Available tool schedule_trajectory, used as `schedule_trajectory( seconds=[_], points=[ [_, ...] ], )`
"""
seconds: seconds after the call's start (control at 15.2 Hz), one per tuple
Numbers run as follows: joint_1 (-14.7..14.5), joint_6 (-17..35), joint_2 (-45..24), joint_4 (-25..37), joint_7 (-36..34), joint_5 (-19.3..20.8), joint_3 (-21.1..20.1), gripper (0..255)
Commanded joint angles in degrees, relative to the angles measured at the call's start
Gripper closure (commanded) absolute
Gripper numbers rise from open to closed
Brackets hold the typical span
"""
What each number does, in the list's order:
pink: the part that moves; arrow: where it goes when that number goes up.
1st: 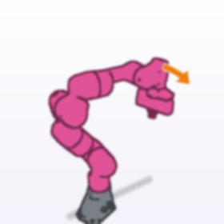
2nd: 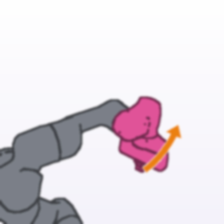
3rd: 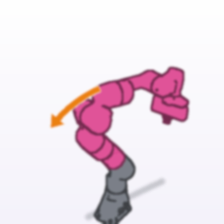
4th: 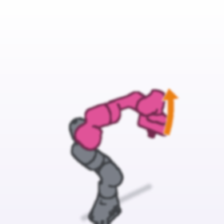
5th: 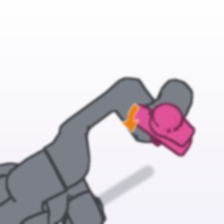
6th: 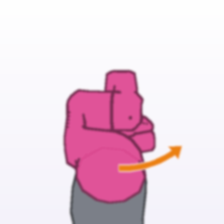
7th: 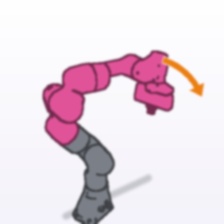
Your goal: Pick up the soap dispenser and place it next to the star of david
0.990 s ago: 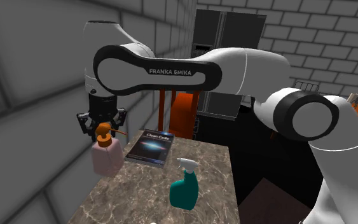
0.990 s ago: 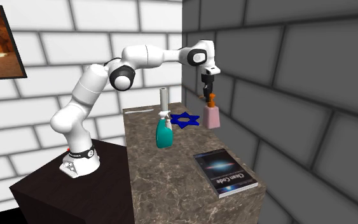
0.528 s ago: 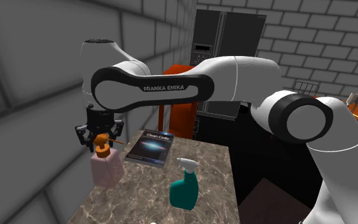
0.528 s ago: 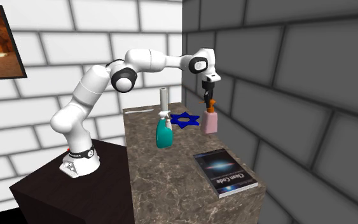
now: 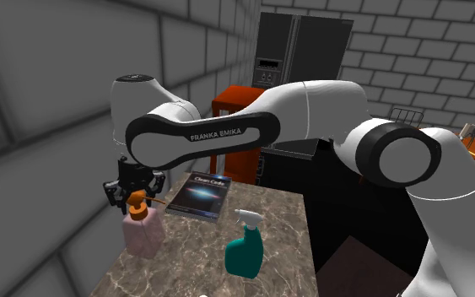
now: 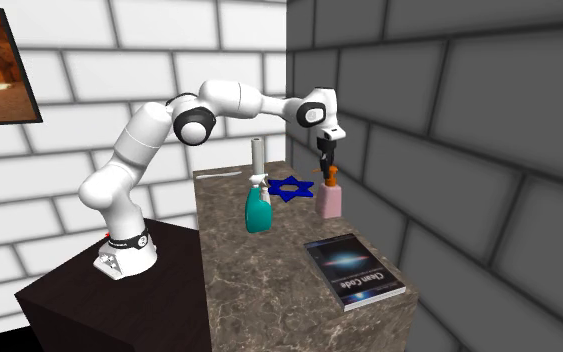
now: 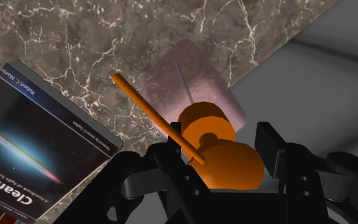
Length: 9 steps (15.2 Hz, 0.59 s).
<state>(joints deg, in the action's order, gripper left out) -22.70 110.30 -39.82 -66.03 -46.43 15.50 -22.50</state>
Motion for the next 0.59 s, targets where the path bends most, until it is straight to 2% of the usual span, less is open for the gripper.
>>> schedule_trajectory(
  seconds=[0.0,0.4,0.46,0.53],
  points=[
    [0.1,0.53,0.01,-0.49,-0.02,0.03,0.02,255],
    [0.1,0.52,0.0,-0.48,-0.02,0.03,0.02,255],
    [0.1,0.52,0.0,-0.49,-0.02,0.03,0.02,0],
    [0.1,0.52,0.0,-0.49,-0.02,0.03,0.02,0]
  ],
)
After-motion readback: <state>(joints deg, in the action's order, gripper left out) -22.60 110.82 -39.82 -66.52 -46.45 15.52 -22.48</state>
